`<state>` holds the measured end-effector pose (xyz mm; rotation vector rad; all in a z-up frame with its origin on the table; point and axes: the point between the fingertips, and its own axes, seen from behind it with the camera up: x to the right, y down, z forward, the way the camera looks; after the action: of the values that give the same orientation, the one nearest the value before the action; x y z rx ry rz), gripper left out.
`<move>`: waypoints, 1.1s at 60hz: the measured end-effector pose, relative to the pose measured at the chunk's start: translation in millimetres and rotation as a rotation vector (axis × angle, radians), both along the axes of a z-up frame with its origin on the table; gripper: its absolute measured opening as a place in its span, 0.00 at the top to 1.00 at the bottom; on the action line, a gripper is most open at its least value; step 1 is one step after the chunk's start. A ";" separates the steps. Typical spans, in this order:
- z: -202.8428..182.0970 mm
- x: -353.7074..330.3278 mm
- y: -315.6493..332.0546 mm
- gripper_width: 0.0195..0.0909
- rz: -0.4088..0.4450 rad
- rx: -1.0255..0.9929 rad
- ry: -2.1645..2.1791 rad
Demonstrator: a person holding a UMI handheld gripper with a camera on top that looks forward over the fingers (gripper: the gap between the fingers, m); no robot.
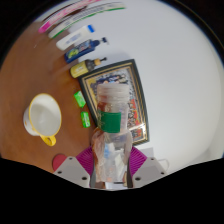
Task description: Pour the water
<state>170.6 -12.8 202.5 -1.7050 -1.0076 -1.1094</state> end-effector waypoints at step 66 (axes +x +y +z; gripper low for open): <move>-149.2 49.2 -23.7 0.11 -0.262 -0.038 1.216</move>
<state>219.8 -36.5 53.4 -2.0807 -0.0259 -0.0404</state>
